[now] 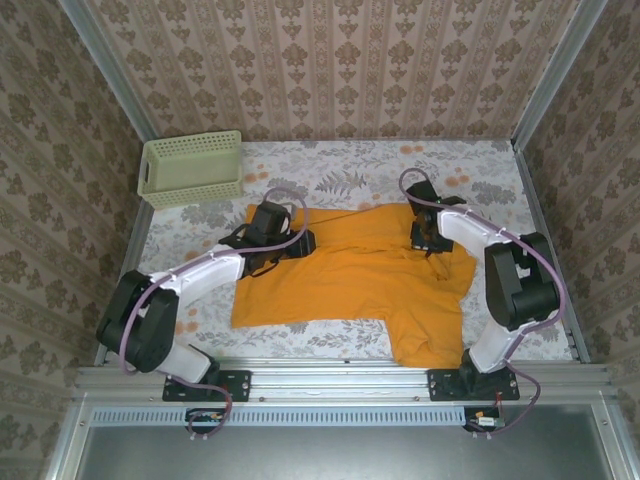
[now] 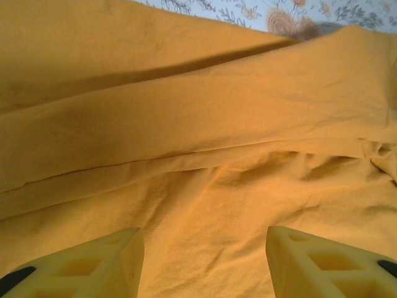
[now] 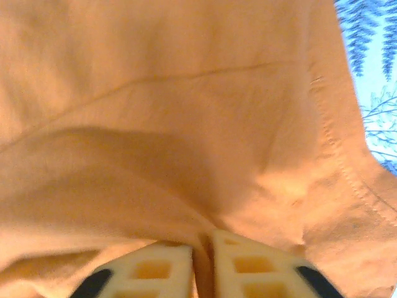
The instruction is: Fold the inside-out t-shirt
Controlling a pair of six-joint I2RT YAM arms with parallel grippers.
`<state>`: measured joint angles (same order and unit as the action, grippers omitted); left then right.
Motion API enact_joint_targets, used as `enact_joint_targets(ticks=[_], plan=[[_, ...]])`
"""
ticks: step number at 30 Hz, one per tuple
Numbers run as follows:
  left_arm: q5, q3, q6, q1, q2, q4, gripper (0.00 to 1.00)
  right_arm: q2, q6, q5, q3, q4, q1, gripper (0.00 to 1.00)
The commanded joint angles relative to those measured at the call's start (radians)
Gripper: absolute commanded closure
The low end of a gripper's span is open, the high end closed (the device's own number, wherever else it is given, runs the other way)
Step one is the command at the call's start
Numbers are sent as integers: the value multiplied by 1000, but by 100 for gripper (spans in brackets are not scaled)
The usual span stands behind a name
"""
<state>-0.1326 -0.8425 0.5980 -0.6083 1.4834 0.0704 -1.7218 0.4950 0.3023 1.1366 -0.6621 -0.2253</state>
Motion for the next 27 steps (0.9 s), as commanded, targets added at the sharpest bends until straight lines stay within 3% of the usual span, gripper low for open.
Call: enact_joint_targets(ticks=[1,3,8,16,21,27], plan=[[7,-30,-15,-8,19,-26,45,-32,-26,56,53,-28,18,94],[7,-28,-12,-11,26,-34,45,-52,-40,56,78,-33,28,95],[4,-34,-18,-19,50,-38,45,-75,-90,124,130,-49,40,84],[3,-34,-22,-21,56,-41,45,-124,-139,109,208,-55,40,70],[14,-17,-30,-21,25,-32,45,-59,-152,97,193,-73,22,62],[24,-5,-35,-21,1,-23,45,80,-145,95,124,-96,-57,60]])
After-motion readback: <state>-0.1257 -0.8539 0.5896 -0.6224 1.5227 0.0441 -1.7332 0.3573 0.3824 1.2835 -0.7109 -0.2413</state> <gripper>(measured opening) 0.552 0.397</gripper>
